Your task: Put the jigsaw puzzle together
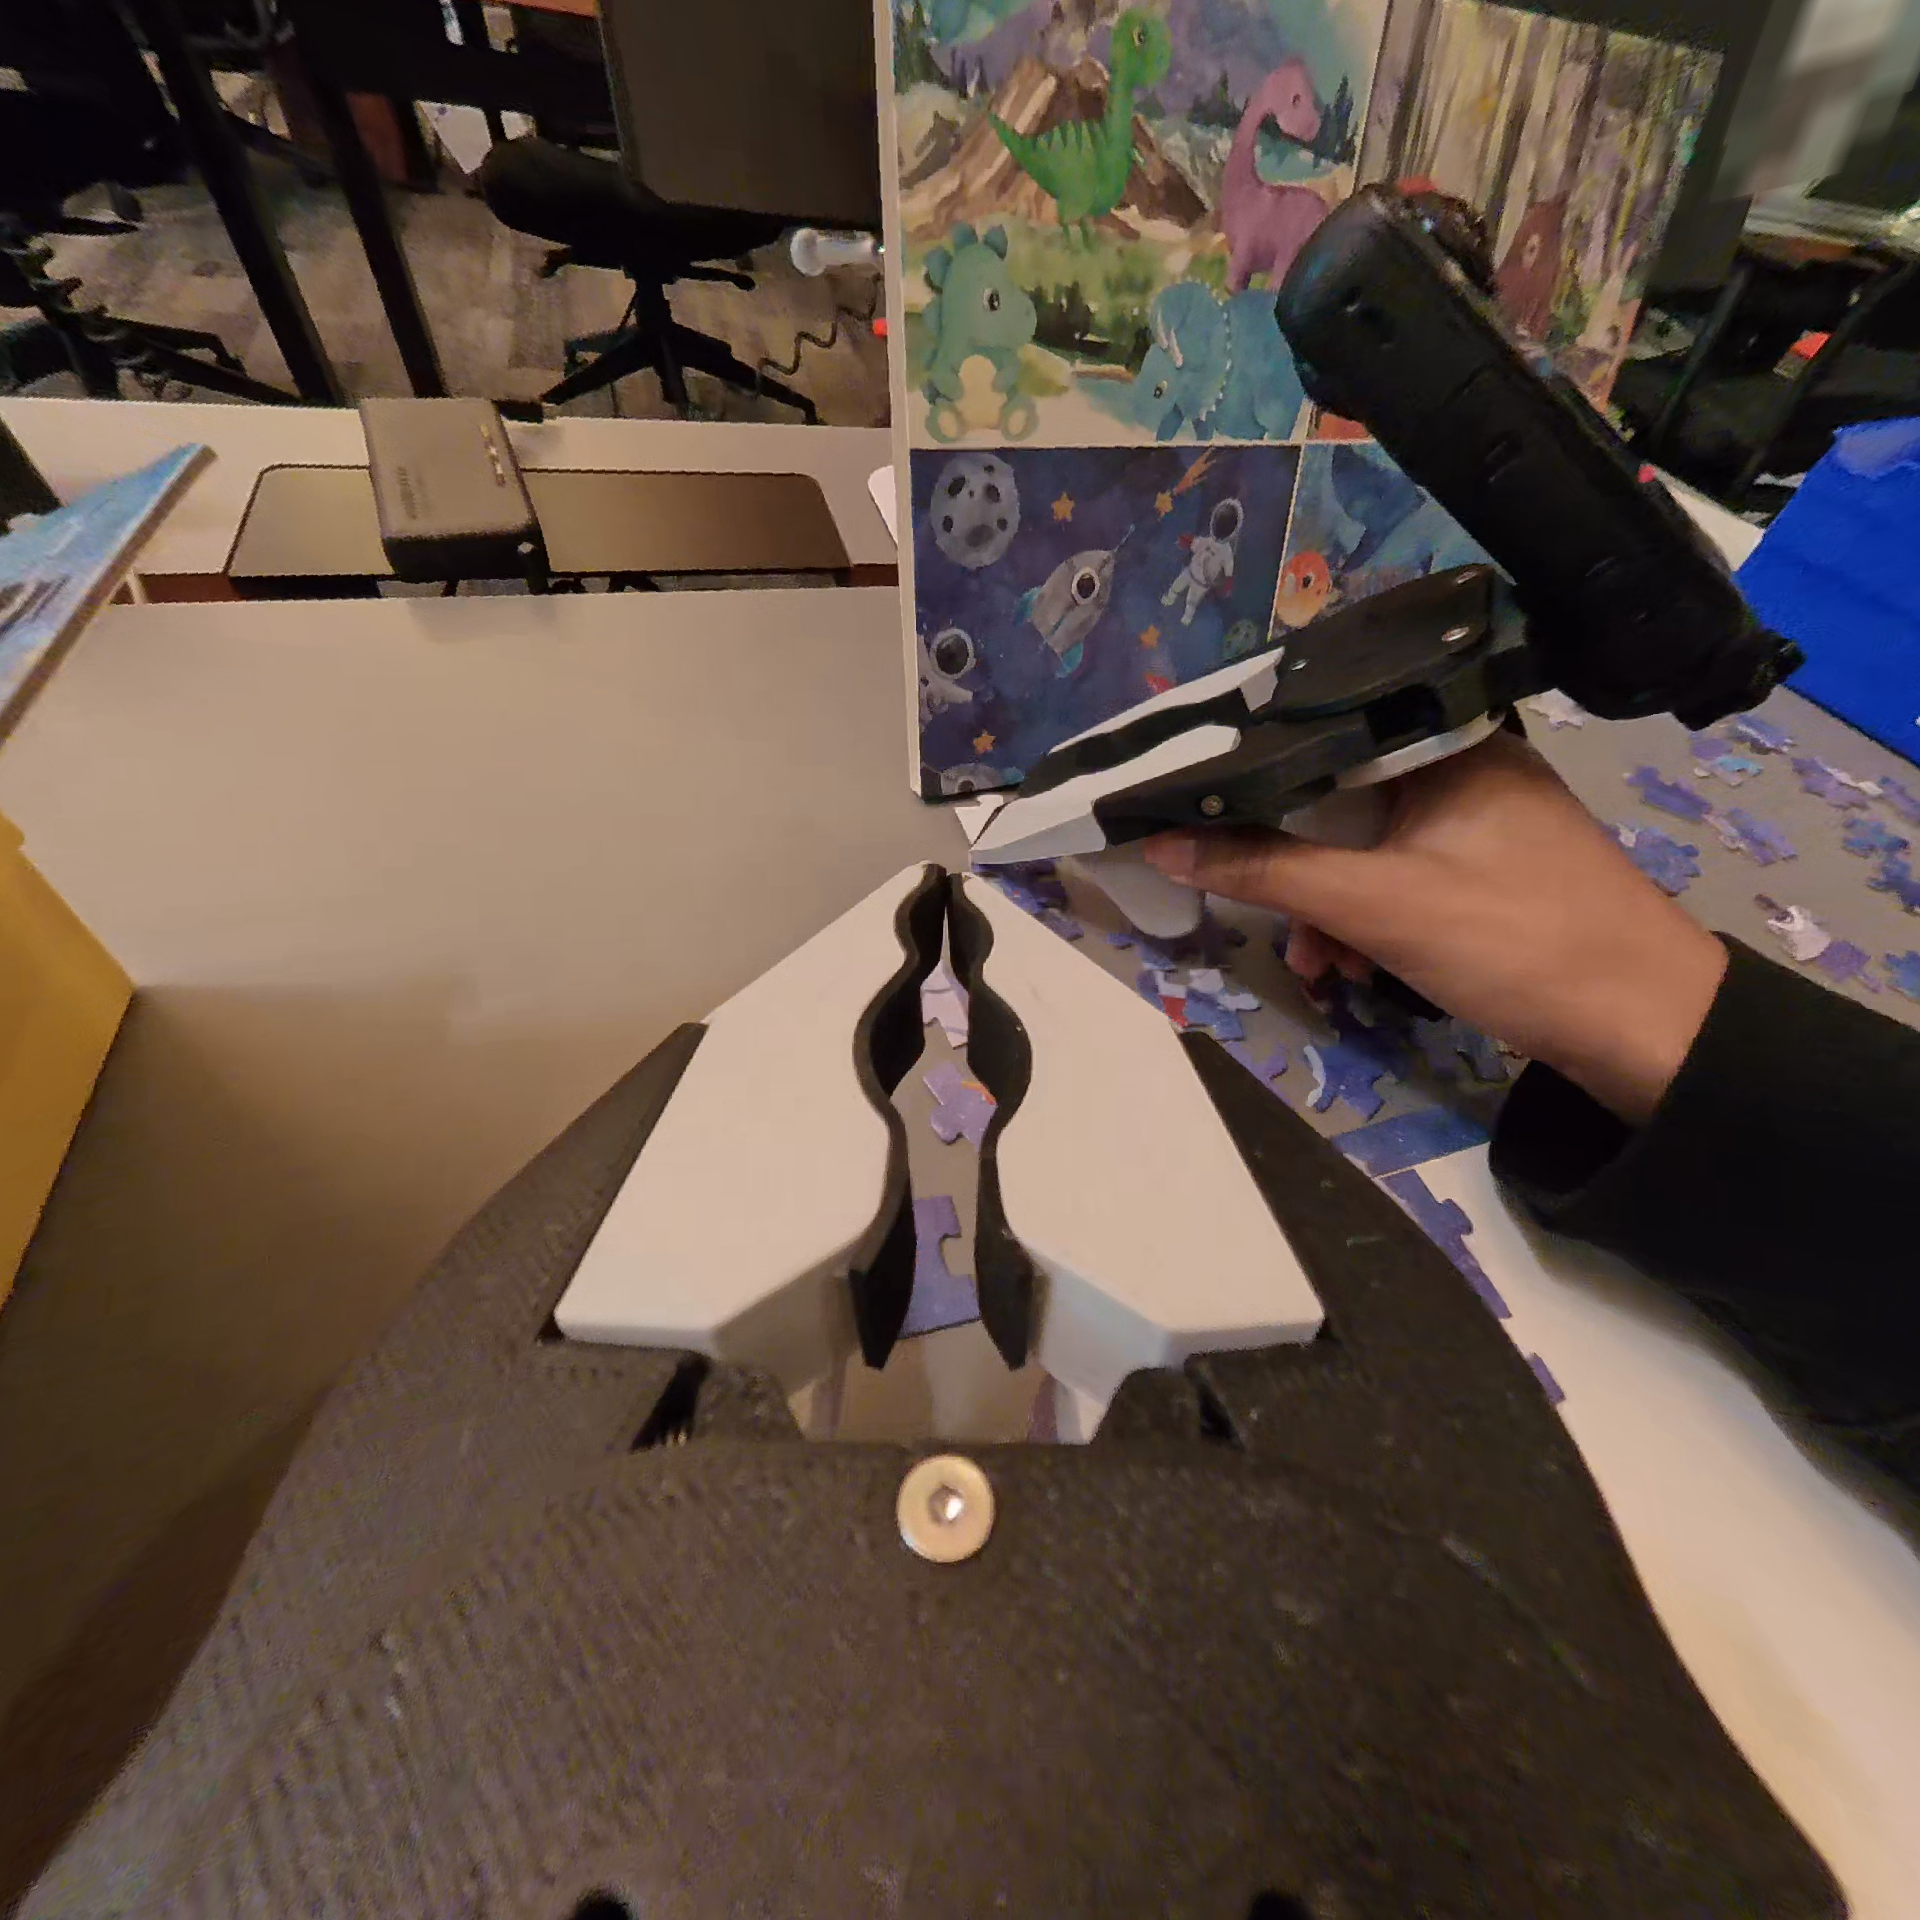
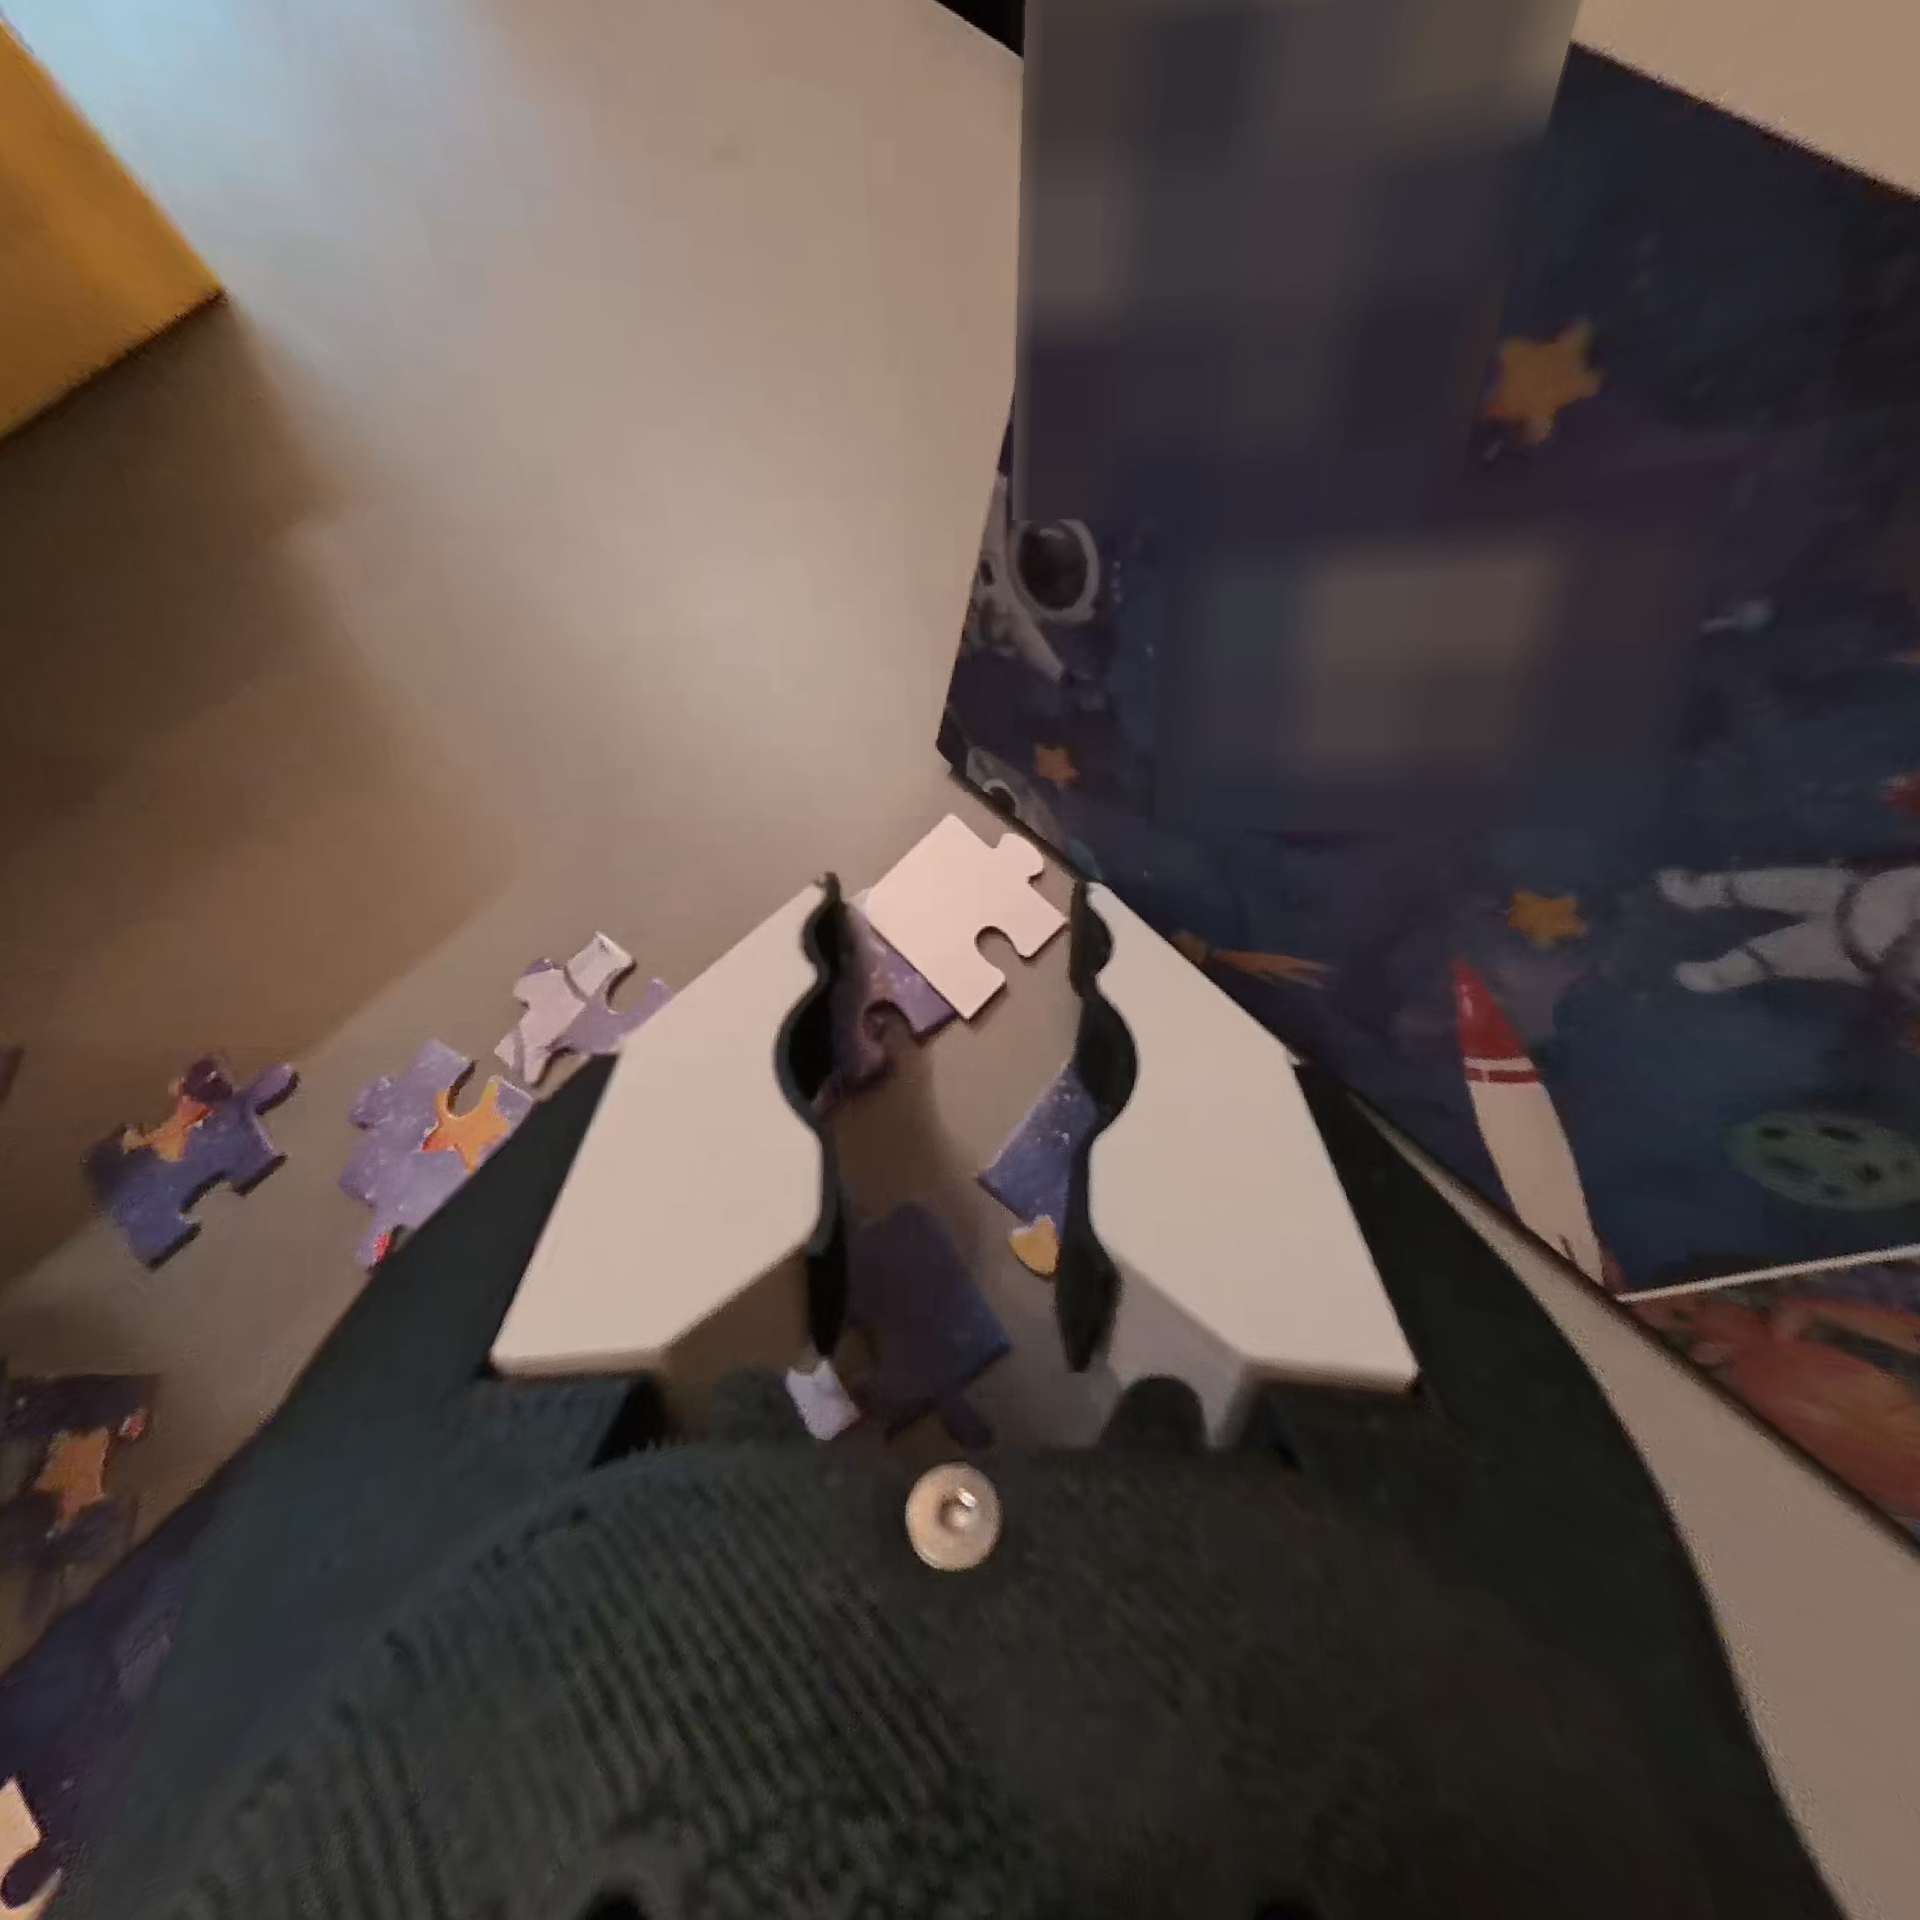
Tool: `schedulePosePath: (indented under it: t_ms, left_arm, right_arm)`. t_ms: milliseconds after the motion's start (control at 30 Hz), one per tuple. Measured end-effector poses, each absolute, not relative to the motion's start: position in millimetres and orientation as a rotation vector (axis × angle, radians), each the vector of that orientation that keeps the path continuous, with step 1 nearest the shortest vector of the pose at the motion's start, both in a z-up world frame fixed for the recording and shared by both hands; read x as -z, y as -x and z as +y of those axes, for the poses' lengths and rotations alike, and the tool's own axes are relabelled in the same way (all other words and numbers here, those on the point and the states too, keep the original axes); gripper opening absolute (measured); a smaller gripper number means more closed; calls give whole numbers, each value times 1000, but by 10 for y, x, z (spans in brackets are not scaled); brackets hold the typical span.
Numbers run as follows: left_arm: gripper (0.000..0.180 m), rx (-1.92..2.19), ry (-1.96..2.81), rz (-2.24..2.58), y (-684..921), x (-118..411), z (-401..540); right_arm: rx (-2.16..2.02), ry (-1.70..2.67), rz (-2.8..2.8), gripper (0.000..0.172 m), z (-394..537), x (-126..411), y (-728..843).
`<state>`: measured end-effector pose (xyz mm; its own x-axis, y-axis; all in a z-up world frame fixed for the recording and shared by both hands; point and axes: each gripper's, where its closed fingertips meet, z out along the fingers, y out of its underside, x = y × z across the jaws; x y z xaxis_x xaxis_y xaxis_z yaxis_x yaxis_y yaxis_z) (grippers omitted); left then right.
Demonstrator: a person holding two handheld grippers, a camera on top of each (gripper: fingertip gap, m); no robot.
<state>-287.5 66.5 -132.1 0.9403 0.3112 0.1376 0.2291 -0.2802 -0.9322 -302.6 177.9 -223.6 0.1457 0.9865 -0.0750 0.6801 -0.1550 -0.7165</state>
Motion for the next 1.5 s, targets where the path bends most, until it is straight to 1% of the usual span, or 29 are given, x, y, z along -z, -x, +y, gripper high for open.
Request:
schedulePosePath:
  t_ms: [33, 167, 233, 267, 300, 400, 500, 600, 667, 733, 767, 867, 933, 1100, 1133, 1167, 1233, 1333, 1367, 1400, 1467, 1500]
  left_arm:
    - [0, -73, 1865, -394, 2863, 1307, 668]
    - [0, -79, 1863, -385, 2861, 1301, 669]
    - [0, -81, 1862, -392, 2875, 1306, 665]
    - [0, -75, 1859, -394, 2876, 1306, 665]
    - [0, -66, 1857, -394, 2871, 1308, 668]
    - [0, -38, 1862, -390, 2838, 1329, 689]
    - [0, -29, 1871, -371, 2781, 1351, 723]
    - [0, -44, 1879, -347, 2737, 1365, 749]
    - [0, -53, 1883, -339, 2727, 1370, 758]
    - [0, -53, 1883, -338, 2727, 1373, 756]
    - [0, -51, 1882, -340, 2732, 1370, 752]
    - [0, -33, 1862, -349, 2744, 1329, 739]
    - [0, -14, 1849, -352, 2736, 1299, 739]
    - [0, -14, 1849, -339, 2711, 1287, 745]
    - [0, -18, 1850, -338, 2714, 1288, 743]
    - [0, -22, 1849, -339, 2720, 1288, 740]
    - [0, -20, 1844, -341, 2730, 1283, 736]
    - [0, -14, 1846, -346, 2733, 1293, 739]
    - [0, -17, 1851, -346, 2731, 1304, 742]
    - [0, -26, 1857, -346, 2735, 1315, 742]
    - [0, -50, 1865, -344, 2754, 1333, 738]
    - [0, -57, 1866, -346, 2766, 1338, 733]
  right_arm:
    - [-754, 1905, -1595, 34, 1782, 2237, 3016]
    - [-790, 1945, -1605, 32, 1752, 2227, 2929]
    - [-848, 1946, -1599, 28, 1722, 2185, 2857]
    - [-902, 1935, -1585, 9, 1701, 2129, 2819]
    - [-962, 1931, -1557, 0, 1687, 2063, 2775]
    - [-1098, 1939, -1481, 0, 1701, 1925, 2619]
    - [-1091, 1859, -1467, 0, 1788, 1852, 2547]
    - [-961, 1822, -1515, 20, 1854, 1947, 2574]
    - [-916, 1846, -1545, 42, 1835, 2059, 2648]
    - [-849, 1877, -1567, 55, 1850, 2168, 2701]
    - [-814, 1887, -1570, 58, 1874, 2206, 2716]
    - [-759, 1894, -1572, 49, 1925, 2230, 2718]
    - [-729, 1881, -1606, 31, 1924, 2238, 2683]
    - [-758, 1854, -1630, 30, 1851, 2199, 2602]
    - [-790, 1833, -1623, 17, 1825, 2150, 2590]
    - [-834, 1813, -1607, 0, 1795, 2081, 2576]
    - [-929, 1804, -1575, 3, 1726, 1942, 2524]
    - [-1031, 1774, -1547, 2, 1655, 1766, 2457]
    - [-1043, 1748, -1556, 5, 1636, 1730, 2462]
    - [-1039, 1718, -1579, 10, 1619, 1720, 2485]
    - [-984, 1671, -1682, 36, 1576, 1812, 2567]
    - [-922, 1667, -1750, 44, 1581, 1915, 2605]
